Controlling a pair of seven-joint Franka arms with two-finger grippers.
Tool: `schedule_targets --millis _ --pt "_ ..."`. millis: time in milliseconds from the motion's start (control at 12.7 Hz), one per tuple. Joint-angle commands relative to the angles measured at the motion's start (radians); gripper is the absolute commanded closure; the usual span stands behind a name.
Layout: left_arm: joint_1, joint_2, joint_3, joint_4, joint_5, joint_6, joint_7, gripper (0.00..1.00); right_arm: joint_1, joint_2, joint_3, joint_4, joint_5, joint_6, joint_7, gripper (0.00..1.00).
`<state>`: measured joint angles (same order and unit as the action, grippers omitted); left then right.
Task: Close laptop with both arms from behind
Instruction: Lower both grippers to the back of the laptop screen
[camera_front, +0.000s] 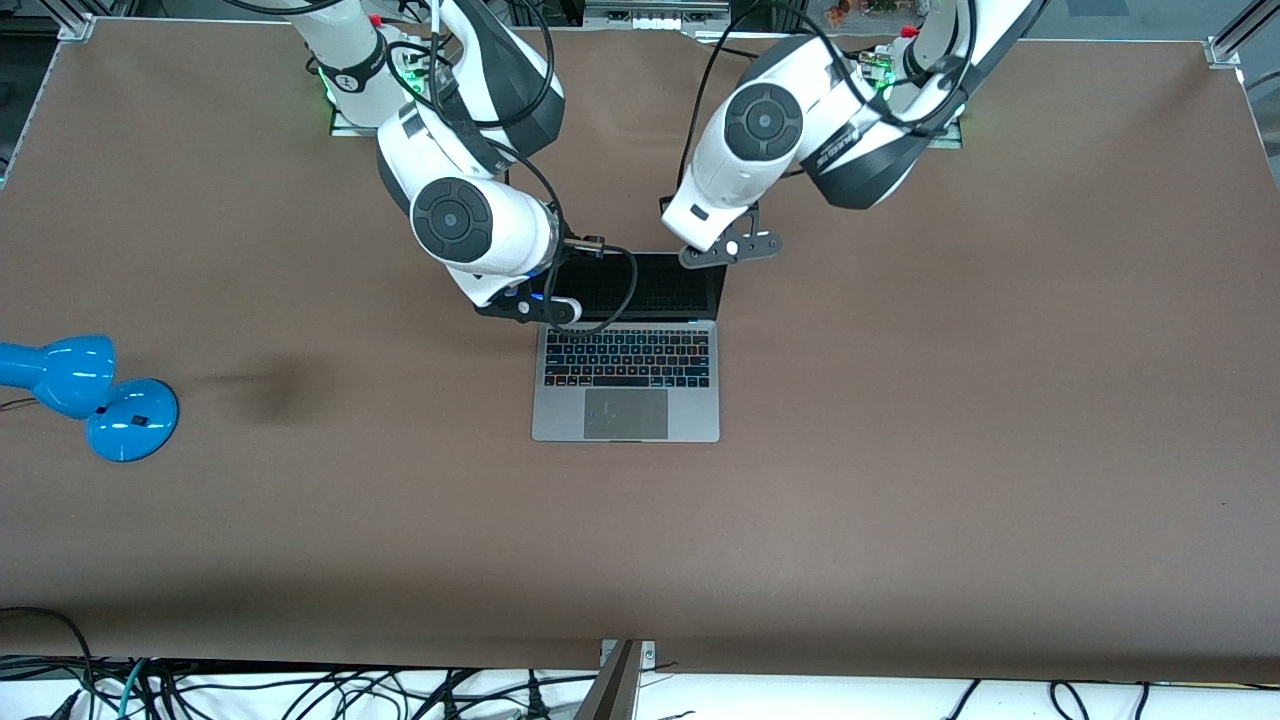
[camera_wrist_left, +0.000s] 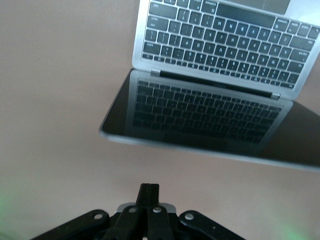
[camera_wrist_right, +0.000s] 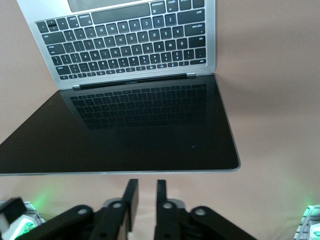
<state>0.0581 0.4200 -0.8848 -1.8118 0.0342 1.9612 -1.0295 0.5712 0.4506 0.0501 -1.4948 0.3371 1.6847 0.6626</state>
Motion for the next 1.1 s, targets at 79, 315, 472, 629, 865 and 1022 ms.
schedule_targets --millis 79,315,472,629,865,1022 --pt "-0.024 0.083 -0.008 0.014 0.108 0.050 -0.079 1.00 0.027 -0.012 -0.007 -0.056 0.000 0.053 0.011 0.88" --pt "-0.024 0.092 -0.008 0.022 0.116 0.051 -0.078 1.00 0.038 -0.012 -0.007 -0.085 0.000 0.089 0.011 0.89" --pt "-0.024 0.097 0.012 0.028 0.119 0.051 -0.064 1.00 0.039 -0.012 -0.007 -0.088 0.000 0.093 0.011 0.91" --pt "-0.024 0.114 0.029 0.060 0.121 0.051 -0.060 1.00 0.041 -0.009 -0.007 -0.090 0.000 0.102 0.011 0.92" --pt "-0.026 0.157 0.033 0.101 0.164 0.051 -0.064 1.00 0.044 -0.010 -0.007 -0.084 0.002 0.090 0.026 0.92" --pt "-0.026 0.158 0.033 0.104 0.164 0.051 -0.064 1.00 0.044 -0.018 -0.006 -0.078 0.002 0.087 0.043 0.95"
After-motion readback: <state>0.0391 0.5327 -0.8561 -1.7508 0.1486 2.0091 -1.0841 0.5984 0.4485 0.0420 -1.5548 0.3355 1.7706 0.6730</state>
